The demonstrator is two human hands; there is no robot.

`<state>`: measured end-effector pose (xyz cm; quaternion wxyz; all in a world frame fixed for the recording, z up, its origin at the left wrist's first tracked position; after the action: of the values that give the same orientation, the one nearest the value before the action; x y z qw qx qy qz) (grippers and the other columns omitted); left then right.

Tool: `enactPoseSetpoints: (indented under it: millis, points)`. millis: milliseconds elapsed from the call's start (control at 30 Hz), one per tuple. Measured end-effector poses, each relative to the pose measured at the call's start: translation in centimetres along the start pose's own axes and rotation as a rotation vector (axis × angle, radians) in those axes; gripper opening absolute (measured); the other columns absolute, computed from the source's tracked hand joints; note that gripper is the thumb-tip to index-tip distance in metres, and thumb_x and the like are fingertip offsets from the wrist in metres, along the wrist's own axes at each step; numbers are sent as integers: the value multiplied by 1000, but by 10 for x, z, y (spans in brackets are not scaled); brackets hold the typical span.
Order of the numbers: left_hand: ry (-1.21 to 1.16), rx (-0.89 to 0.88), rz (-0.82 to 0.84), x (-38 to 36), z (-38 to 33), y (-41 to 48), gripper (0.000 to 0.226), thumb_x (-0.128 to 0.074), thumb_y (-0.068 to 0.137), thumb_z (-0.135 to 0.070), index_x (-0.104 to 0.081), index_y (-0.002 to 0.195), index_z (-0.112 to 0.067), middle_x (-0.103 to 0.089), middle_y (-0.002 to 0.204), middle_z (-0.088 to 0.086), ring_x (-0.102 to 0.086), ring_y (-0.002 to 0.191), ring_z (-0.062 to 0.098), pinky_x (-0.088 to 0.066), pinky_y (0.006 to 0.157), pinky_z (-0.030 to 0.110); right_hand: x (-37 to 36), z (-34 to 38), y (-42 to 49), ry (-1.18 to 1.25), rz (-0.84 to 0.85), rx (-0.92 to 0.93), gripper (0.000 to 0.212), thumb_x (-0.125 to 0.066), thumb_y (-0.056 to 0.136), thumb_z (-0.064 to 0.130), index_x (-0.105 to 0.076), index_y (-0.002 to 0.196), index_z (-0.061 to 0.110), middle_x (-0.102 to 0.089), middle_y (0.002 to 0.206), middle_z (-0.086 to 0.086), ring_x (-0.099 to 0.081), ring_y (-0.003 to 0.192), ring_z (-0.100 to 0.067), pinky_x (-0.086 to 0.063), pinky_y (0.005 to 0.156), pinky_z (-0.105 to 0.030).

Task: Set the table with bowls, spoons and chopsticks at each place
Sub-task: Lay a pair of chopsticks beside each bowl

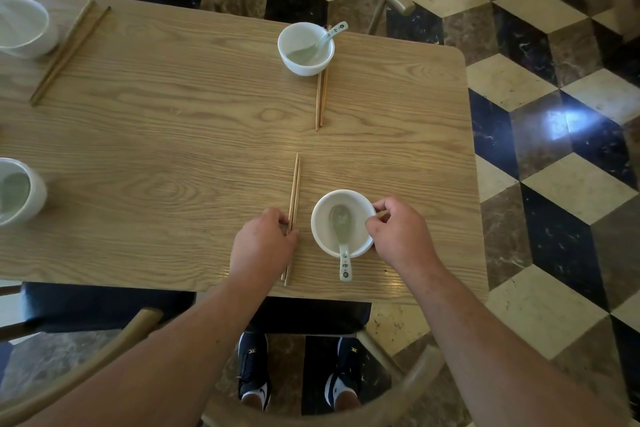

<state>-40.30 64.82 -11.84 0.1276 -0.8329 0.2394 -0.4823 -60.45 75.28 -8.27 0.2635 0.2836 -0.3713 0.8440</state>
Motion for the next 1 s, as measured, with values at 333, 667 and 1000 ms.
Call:
enactPoseSetpoints:
  millis: [333,667,1000]
  points:
    - [7,3,13,2,-1,0,25,-72,94,-36,-67,114,-24,-71,93,-9,-67,93,17,-53,81,35,2,2,-3,56,33,-40,17,-63,85,22,-68,99,31,-74,86,3,-76,73,-24,-66,68,-52]
    - [16,17,34,5,0,0,28,-73,93,-40,-67,116,-25,-70,92,-11,-66,89,14,-48,73,32,8,9,1,-40,55,-35,15,-63,88,21,-66,101,29,-72,81,-2,-76,74,-30,-64,68,-54]
    - [-55,22,-11,72,-32,-23,37,-66,94,-49,-69,123,-27,-73,111,-13,-65,92,9,-46,75,31,79,10,-37,-137,58,89,35,-61,101,41,-61,135,29,-65,121,6,-66,94,-10,-55,79,-33]
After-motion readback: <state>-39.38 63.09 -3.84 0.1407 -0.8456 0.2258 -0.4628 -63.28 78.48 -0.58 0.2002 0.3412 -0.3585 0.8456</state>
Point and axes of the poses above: each hand's wrist, its own y-axis towards the middle knuckle, its own x-axis out of the back of the hand, z = x × y, the point moved 1 cm from there along y, towards the middle knuckle
